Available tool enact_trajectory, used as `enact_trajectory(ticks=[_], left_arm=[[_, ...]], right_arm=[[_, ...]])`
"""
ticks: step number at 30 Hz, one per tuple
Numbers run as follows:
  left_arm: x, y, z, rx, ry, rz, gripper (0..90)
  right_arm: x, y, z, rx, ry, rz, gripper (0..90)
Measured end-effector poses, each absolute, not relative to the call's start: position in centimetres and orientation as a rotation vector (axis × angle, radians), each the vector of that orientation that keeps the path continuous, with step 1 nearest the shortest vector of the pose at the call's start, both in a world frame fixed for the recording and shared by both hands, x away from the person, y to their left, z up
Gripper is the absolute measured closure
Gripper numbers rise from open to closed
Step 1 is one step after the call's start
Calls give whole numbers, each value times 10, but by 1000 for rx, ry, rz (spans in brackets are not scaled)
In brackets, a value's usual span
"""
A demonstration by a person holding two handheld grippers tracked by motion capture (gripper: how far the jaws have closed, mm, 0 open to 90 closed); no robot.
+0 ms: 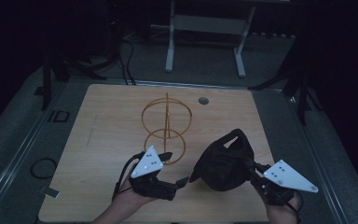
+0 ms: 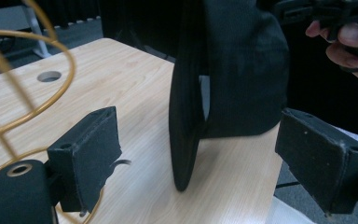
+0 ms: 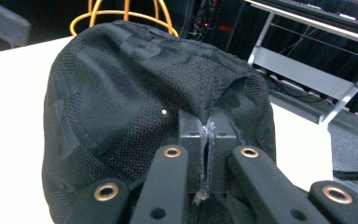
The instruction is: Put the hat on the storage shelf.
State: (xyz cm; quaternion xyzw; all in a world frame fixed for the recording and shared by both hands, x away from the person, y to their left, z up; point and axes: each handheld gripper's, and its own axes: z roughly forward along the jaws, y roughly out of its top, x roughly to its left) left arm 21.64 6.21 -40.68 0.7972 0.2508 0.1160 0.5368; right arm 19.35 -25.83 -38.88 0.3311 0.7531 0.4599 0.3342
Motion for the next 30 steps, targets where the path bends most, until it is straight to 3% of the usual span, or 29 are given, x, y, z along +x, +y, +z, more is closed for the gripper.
enact_trajectory(ticks=[9, 13, 16, 30], left_arm=[[239, 28, -393, 1958, 545, 139, 147], [245, 17, -387, 1961, 533, 146, 155], [248, 12, -383, 1964, 503, 129, 211], [242, 0, -375, 1904, 375, 4, 827]], right_arm=[[189, -250, -388, 819, 1995, 1204, 879], [188, -248, -386, 801, 2003, 1207, 879], [188, -248, -386, 789, 2009, 1207, 879], [190, -257, -380, 796, 2002, 1259, 877]])
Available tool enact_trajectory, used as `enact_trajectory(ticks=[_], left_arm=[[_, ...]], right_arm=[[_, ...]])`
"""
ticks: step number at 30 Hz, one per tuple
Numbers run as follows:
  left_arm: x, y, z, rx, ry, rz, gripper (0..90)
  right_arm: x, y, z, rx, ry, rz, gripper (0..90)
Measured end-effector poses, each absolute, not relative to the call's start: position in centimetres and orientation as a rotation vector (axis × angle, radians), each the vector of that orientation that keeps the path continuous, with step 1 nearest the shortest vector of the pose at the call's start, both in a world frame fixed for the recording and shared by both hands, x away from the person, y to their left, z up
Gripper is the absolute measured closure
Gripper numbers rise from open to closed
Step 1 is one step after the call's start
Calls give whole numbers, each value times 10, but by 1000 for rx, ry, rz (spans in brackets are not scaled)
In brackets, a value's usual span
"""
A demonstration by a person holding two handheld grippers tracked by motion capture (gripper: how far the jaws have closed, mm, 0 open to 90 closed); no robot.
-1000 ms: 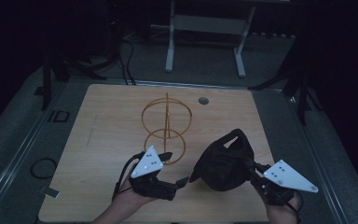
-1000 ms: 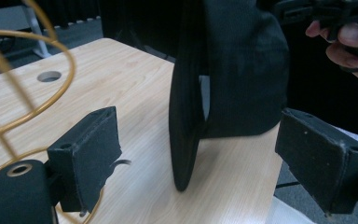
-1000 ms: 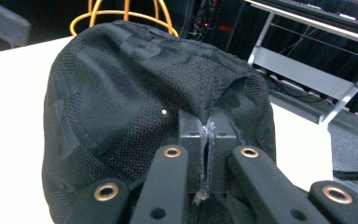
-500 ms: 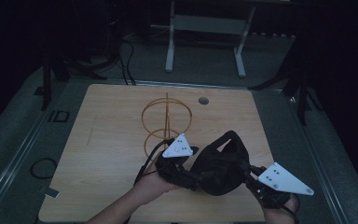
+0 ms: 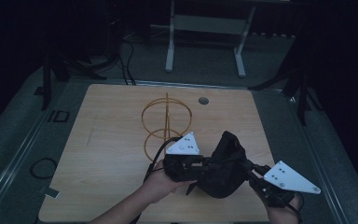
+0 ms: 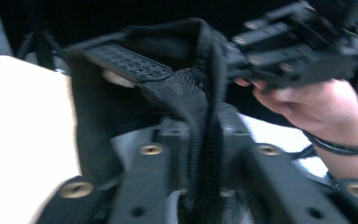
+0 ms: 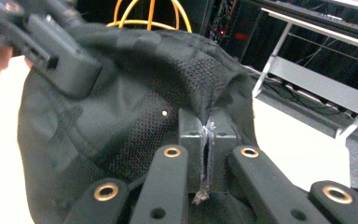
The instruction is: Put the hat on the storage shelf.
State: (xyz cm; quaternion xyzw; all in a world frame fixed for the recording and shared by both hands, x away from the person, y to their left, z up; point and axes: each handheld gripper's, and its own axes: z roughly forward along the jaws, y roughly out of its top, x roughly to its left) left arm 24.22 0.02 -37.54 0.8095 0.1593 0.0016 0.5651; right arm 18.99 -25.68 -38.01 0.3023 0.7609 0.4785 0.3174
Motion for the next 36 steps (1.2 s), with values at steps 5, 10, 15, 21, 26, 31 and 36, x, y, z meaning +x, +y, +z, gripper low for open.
enact_trajectory(ticks=[5, 10, 15, 21, 26, 31, 36], left_arm=[[231, -2, -368, 1901, 322, 71, 861], [229, -1, -366, 1888, 315, 86, 866], [227, 0, -365, 1878, 310, 109, 868], [222, 1, -360, 1869, 295, 136, 869], [219, 5, -354, 1845, 283, 180, 868], [212, 3, -350, 1831, 253, 197, 869], [205, -1, -351, 1807, 185, 197, 868]], right_arm=[[190, -259, -376, 783, 2013, 1298, 876], [191, -264, -371, 780, 2036, 1352, 873], [192, -268, -369, 775, 2042, 1372, 846], [191, -279, -362, 771, 2072, 1413, 711], [190, -299, -356, 797, 2088, 1500, 567], [193, -308, -357, 794, 2169, 1551, 437], [201, -306, -360, 799, 2210, 1582, 387]])
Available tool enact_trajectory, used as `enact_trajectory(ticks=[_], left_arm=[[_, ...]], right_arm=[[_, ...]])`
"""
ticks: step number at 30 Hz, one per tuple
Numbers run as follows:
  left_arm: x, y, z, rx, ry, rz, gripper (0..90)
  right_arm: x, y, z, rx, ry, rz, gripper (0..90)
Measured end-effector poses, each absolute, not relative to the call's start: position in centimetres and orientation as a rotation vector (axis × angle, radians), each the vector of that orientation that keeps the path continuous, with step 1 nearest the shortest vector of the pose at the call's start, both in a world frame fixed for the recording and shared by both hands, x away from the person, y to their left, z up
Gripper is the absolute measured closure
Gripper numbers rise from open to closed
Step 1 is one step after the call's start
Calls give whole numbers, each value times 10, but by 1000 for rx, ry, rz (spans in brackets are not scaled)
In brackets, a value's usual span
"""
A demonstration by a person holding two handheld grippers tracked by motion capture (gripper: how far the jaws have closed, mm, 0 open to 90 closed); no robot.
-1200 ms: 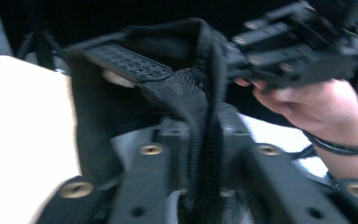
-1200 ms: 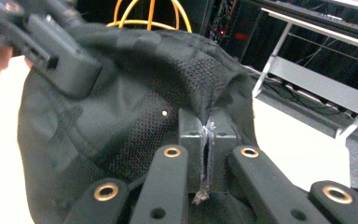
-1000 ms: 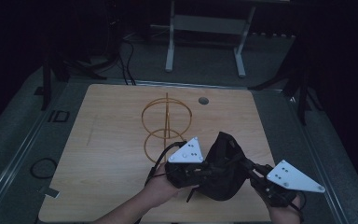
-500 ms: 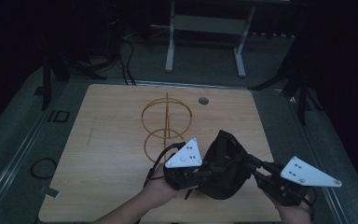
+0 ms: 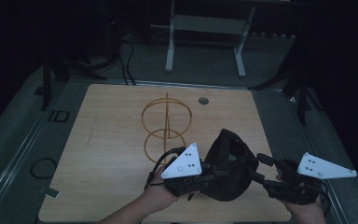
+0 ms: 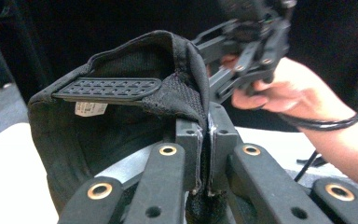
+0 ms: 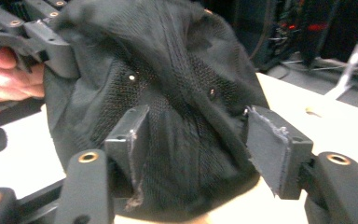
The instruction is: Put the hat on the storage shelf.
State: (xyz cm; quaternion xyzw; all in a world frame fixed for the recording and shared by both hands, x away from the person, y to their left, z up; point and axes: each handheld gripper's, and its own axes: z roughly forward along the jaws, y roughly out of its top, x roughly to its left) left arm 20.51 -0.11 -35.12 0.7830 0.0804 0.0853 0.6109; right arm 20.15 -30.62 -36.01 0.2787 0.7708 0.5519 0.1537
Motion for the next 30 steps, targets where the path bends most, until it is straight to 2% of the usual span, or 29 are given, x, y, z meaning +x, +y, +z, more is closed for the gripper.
enact_trajectory(ticks=[3, 5, 9, 23, 25, 29, 30], left_arm=[[204, -3, -353, 1818, 201, 216, 868], [205, -4, -354, 1829, 203, 222, 868], [206, -3, -357, 1841, 255, 227, 867], [210, 8, -357, 1819, 351, 283, 837], [210, 11, -357, 1817, 355, 295, 779], [211, 21, -358, 1816, 379, 345, 569], [211, 25, -358, 1815, 393, 355, 539]], right_arm=[[206, -301, -364, 793, 2248, 1568, 445], [208, -298, -367, 799, 2276, 1543, 566], [210, -294, -369, 792, 2260, 1518, 865], [215, -288, -351, 735, 2165, 1505, 890], [216, -286, -349, 720, 2175, 1501, 890], [219, -285, -346, 709, 2171, 1473, 890], [220, -285, -345, 708, 2172, 1473, 890]])
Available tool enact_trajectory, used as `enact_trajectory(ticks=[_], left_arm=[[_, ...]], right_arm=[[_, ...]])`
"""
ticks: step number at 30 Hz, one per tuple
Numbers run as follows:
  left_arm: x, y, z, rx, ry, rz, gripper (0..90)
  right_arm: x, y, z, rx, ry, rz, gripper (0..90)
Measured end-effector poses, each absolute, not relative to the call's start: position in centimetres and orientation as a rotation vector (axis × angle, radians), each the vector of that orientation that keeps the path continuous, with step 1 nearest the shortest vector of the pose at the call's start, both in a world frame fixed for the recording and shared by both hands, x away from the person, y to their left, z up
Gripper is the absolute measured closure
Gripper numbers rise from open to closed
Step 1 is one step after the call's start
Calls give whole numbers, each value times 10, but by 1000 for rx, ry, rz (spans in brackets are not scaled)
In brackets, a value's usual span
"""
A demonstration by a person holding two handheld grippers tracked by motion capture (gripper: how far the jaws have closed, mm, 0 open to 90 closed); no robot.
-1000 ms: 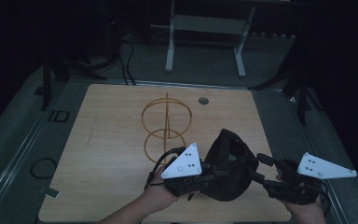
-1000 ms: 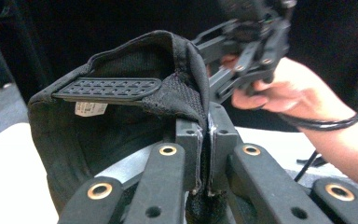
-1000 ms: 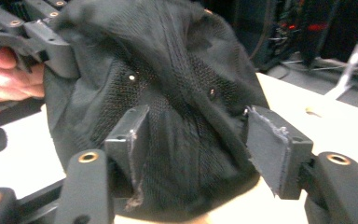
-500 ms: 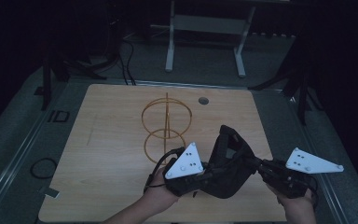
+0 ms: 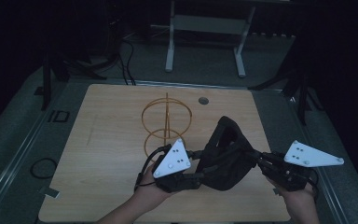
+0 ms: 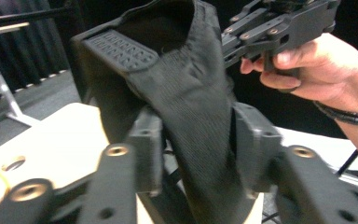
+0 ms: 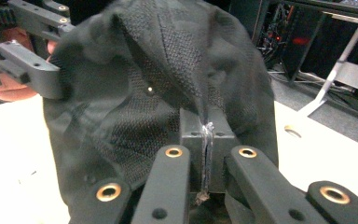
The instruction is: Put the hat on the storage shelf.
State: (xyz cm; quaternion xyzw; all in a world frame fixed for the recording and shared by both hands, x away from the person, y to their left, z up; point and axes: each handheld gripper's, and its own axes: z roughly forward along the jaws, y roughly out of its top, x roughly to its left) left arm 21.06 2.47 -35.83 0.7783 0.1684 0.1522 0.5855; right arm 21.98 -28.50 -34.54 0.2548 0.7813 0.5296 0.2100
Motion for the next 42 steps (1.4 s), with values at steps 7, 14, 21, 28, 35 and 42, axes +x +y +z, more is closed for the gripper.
enact_trajectory(ticks=[7, 14, 21, 28, 35, 42], left_arm=[[210, 51, -364, 1810, 466, 400, 260], [217, 77, -384, 1787, 571, 435, 106], [220, 97, -400, 1779, 645, 521, 24], [221, 122, -417, 1769, 720, 550, 24], [218, 141, -440, 1772, 767, 582, 25], [216, 150, -458, 1775, 806, 582, 25]], right_arm=[[228, -289, -337, 720, 2142, 1473, 890], [241, -284, -326, 697, 2152, 1458, 890], [256, -271, -311, 666, 2147, 1455, 890], [273, -257, -295, 635, 2161, 1437, 889], [292, -242, -281, 620, 2167, 1450, 889], [310, -224, -271, 619, 2174, 1441, 889]])
